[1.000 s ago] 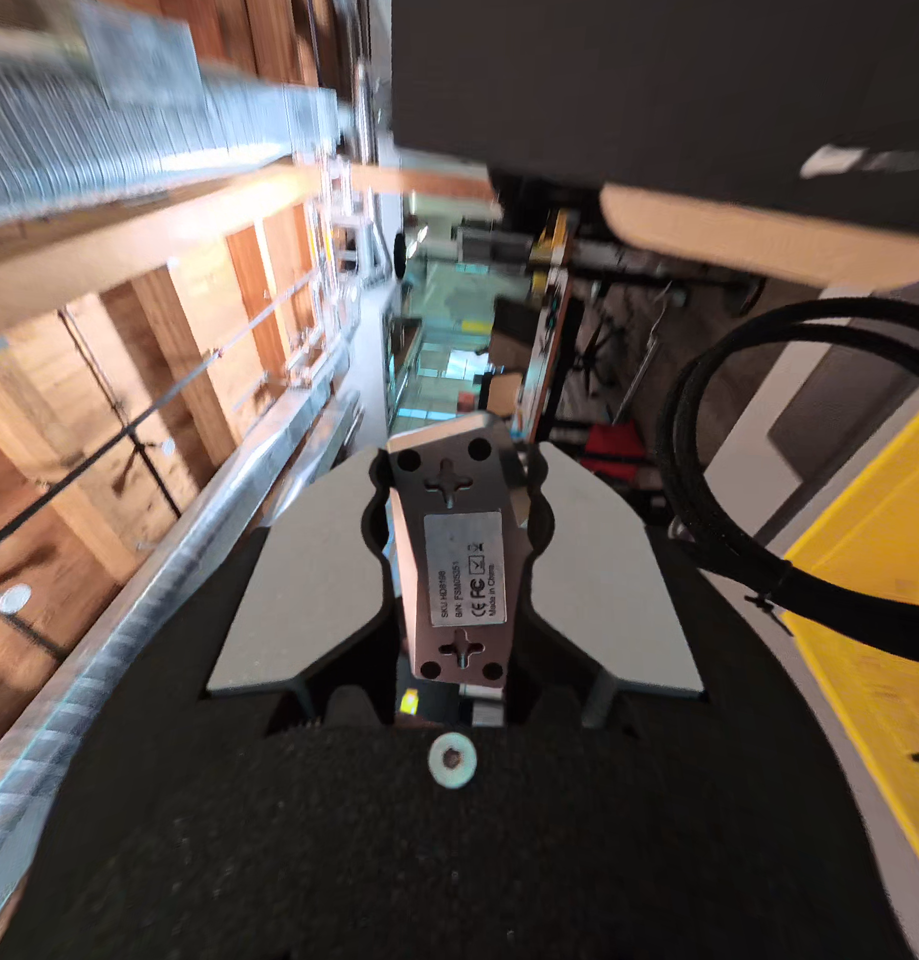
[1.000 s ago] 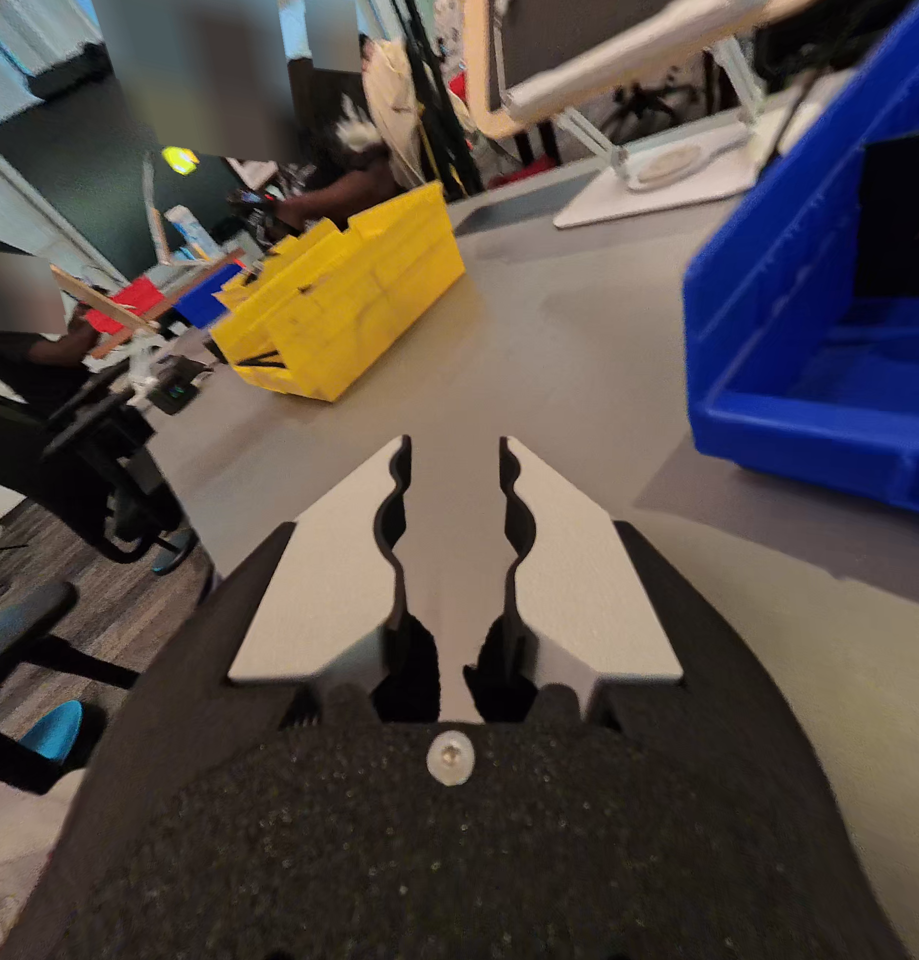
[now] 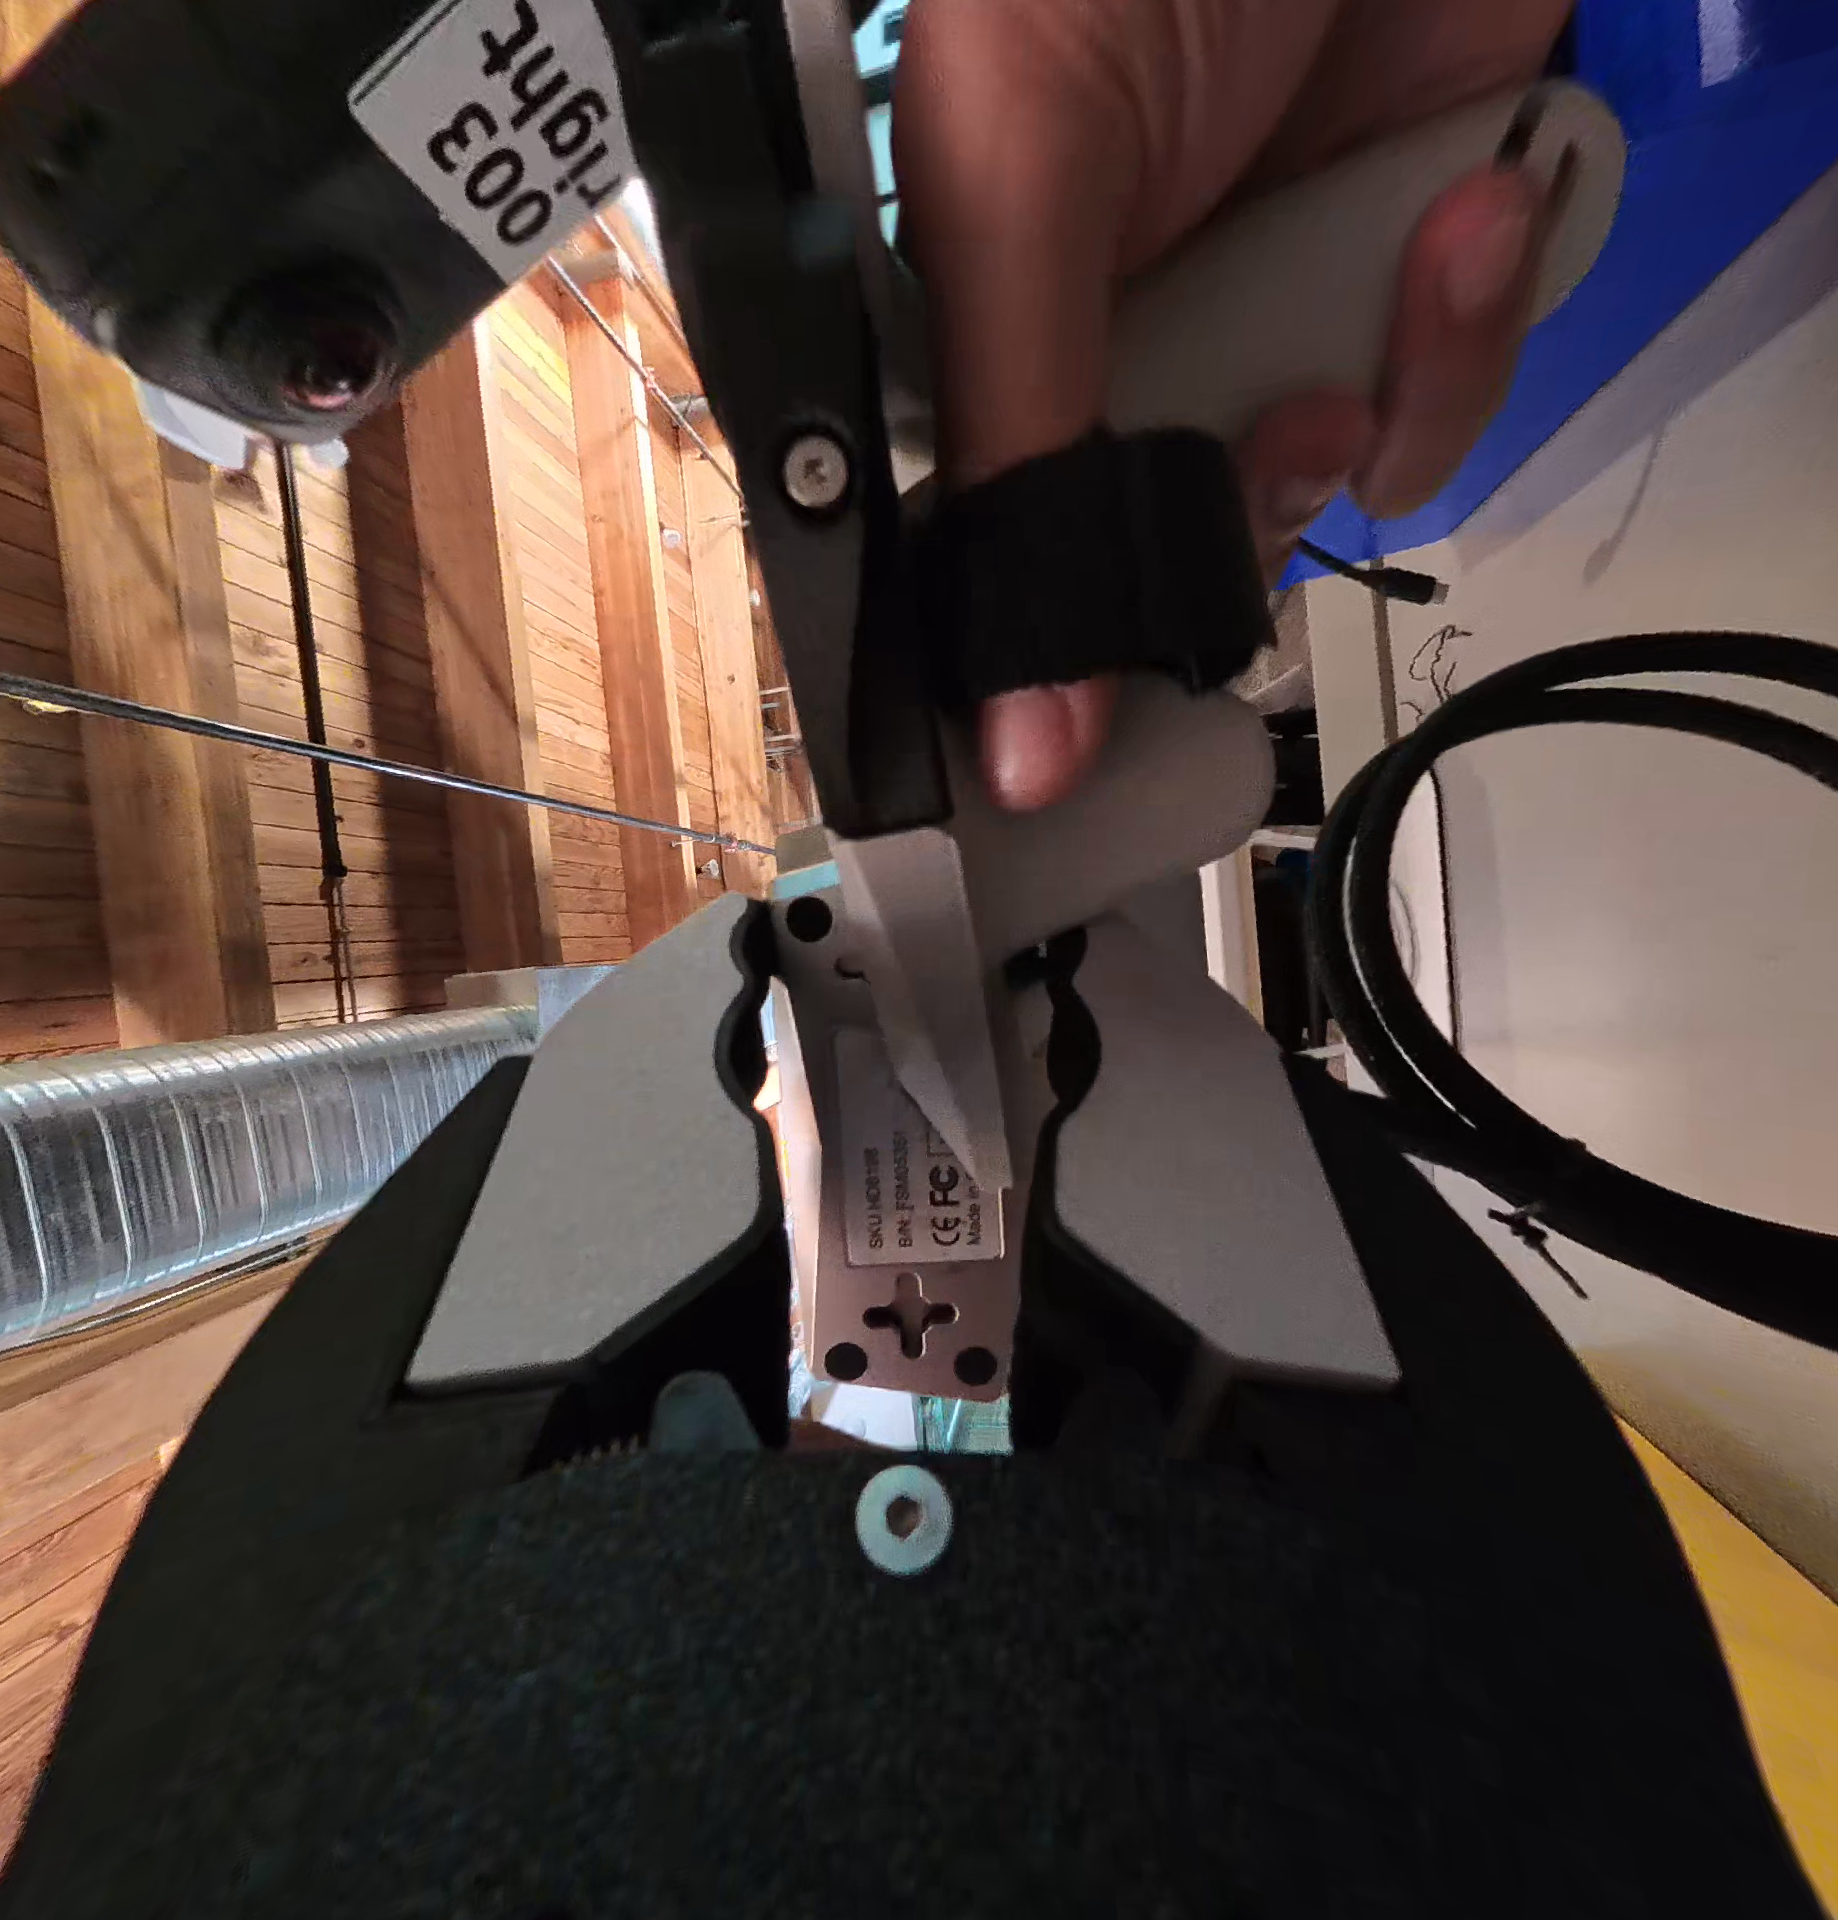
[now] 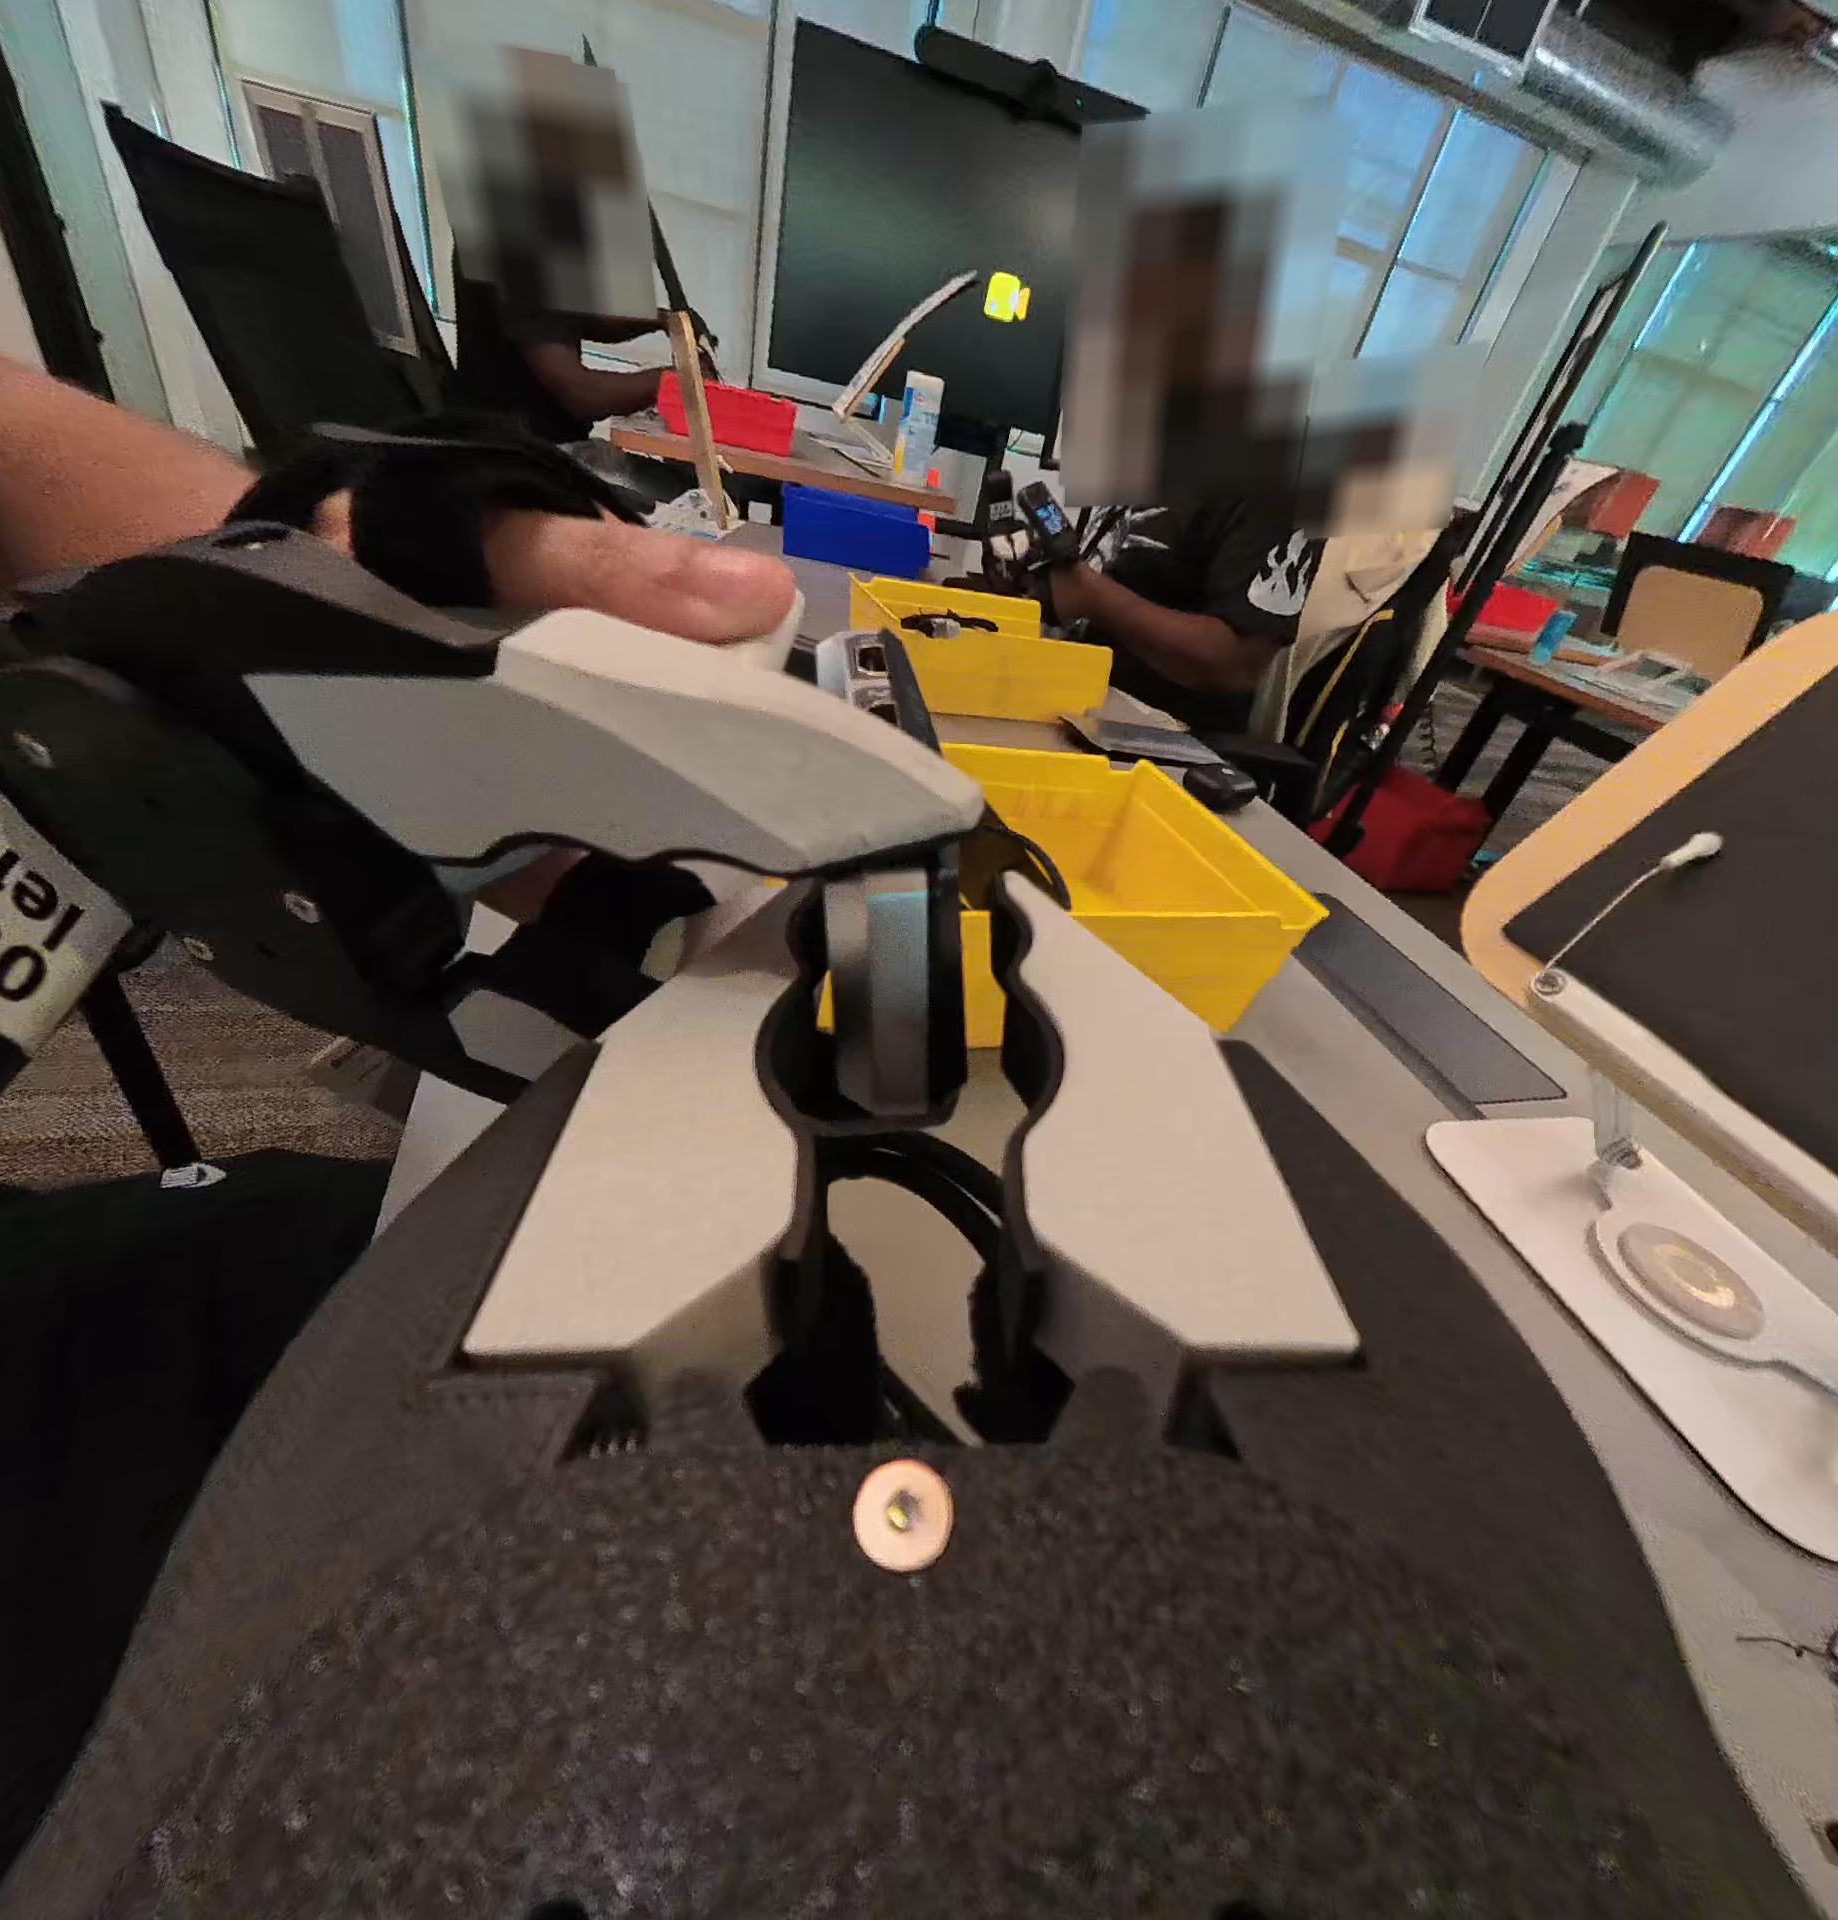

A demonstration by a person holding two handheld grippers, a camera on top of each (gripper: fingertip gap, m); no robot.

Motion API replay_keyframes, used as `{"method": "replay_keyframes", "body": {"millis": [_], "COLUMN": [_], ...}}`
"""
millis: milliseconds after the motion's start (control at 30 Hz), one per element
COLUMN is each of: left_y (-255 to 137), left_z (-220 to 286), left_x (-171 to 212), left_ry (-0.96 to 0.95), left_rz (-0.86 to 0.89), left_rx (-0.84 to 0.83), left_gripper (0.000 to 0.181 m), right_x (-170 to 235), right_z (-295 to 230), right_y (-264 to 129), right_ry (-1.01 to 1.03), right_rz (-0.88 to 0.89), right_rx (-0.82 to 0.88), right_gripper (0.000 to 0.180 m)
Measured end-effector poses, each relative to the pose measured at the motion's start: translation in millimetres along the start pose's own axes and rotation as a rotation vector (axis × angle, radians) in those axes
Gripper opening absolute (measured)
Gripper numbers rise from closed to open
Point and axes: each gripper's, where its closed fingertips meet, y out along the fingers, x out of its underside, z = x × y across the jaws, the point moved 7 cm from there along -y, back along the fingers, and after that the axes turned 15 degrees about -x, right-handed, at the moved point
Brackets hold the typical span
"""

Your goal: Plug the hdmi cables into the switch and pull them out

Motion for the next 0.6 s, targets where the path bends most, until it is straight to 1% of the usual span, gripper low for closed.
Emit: {"method": "replay_keyframes", "body": {"millis": [133,167,233,333,367,433,500,600], "left_y": [-11,-13,-16,-21,-25,-35,-49,-73], "left_z": [6,7,10,12,12,14,16,29], "left_x": [-2,-3,-1,1,2,5,10,21], "left_ry": [-0.029,-0.025,-0.022,-0.019,-0.026,-0.067,-0.184,-0.5], "left_rz": [0.031,0.032,0.027,0.032,0.029,-0.016,-0.099,-0.287], "left_rx": [0.018,0.008,0.018,-0.001,0.004,0.065,0.164,0.348], "left_gripper": [0.051,0.052,0.052,0.052,0.052,0.056,0.054,0.049], "right_x": [-3,-4,-2,-1,-1,2,7,16], "right_z": [-10,-13,-14,-16,-15,-11,-5,6], "right_y": [7,8,12,16,16,10,1,-7], "right_ry": [-0.03,-0.045,-0.042,-0.1,-0.113,-0.172,-0.267,-0.434], "right_rz": [0.068,0.067,0.018,-0.027,-0.033,-0.024,-0.046,-0.175], "right_rx": [-0.044,-0.069,-0.09,-0.101,-0.097,-0.037,0.057,0.21], "right_gripper": [0.029,0.027,0.021,0.02,0.02,0.02,0.02,0.021]}}
